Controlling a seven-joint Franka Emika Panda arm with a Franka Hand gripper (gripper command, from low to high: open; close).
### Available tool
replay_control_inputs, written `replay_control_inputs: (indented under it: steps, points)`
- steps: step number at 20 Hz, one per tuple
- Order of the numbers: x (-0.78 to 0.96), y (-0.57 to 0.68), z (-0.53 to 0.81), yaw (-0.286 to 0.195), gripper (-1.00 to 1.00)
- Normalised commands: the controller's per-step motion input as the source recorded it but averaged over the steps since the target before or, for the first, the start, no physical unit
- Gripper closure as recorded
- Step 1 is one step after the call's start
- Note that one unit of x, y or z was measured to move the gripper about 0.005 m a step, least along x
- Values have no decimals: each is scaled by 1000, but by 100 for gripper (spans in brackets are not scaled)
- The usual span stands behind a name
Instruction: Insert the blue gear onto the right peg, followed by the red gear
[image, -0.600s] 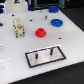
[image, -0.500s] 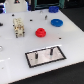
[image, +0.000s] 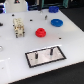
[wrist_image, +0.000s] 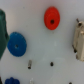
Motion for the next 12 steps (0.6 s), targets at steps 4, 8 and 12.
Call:
replay_control_inputs:
  steps: [4,8,12]
  points:
    - [-616,510,-298,0,-100]
    - [-629,485,-311,0,-100]
    - [-585,473,-323,0,-100]
